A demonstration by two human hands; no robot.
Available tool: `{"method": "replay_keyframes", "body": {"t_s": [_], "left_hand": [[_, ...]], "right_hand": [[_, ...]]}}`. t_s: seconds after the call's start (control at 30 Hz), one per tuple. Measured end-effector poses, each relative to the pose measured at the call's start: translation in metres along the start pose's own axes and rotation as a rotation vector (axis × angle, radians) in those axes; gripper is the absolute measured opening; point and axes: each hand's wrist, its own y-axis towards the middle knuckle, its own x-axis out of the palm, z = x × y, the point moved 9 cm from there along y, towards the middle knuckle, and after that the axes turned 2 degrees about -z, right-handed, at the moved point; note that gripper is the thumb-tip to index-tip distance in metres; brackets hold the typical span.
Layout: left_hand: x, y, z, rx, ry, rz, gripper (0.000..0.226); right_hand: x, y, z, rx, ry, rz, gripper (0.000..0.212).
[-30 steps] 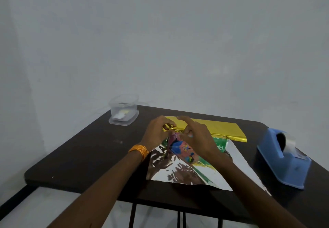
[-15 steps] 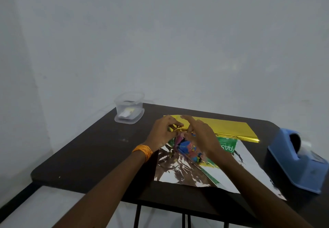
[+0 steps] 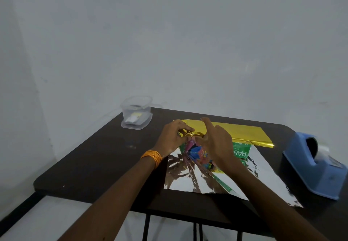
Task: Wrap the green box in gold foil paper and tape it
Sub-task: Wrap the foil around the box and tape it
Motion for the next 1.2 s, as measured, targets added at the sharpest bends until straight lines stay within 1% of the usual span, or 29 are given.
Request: {"method": "replay_keyframes", "body": {"t_s": [0.13,0.27,0.4,0.53,0.63,0.83,0.93,1.03,1.1,1.17,1.2], "left_hand": [[0.000,0.000,0.001,0.002,-0.006,-0.021,0.030],[0.000,-0.001,0.001,0.003,-0.013,-0.033,0.029],[-0.001,-0.002,0.002,-0.011,-0.007,-0.011,0.026],[-0.002,-0.002,0.006,-0.019,0.028,0.040,0.028],[0.000,-0.001,0.009,-0.016,0.089,0.058,0.025],[0.001,0.005,0.013,0.020,0.163,-0.027,0.025],[0.002,0.006,0.015,0.026,0.181,-0.038,0.027],[0.005,0.007,0.012,0.022,0.197,-0.085,0.034],[0.005,0.006,0.013,0.028,0.242,-0.134,0.042],[0.000,0.003,0.016,0.018,0.299,-0.169,0.064],[-0.008,0.003,0.020,0.014,0.320,-0.153,0.073]], "right_hand": [[-0.006,0.000,0.012,0.061,-0.011,-0.020,0.064],[-0.003,0.002,0.017,0.047,0.090,-0.099,0.060],[-0.006,0.010,0.020,0.000,0.123,-0.197,0.058],[-0.008,0.009,0.017,-0.031,0.087,-0.167,0.060],[-0.007,0.009,0.017,-0.031,0.041,-0.149,0.057],[-0.009,0.012,0.028,-0.084,0.084,-0.293,0.058],[-0.008,0.010,0.026,-0.106,0.105,-0.282,0.061],[-0.008,0.008,0.026,-0.111,0.112,-0.245,0.058],[-0.012,0.007,0.030,-0.088,0.185,-0.223,0.052],[-0.023,0.003,0.036,-0.058,0.301,-0.170,0.045],[-0.032,0.001,0.039,-0.050,0.331,-0.109,0.039]]}}
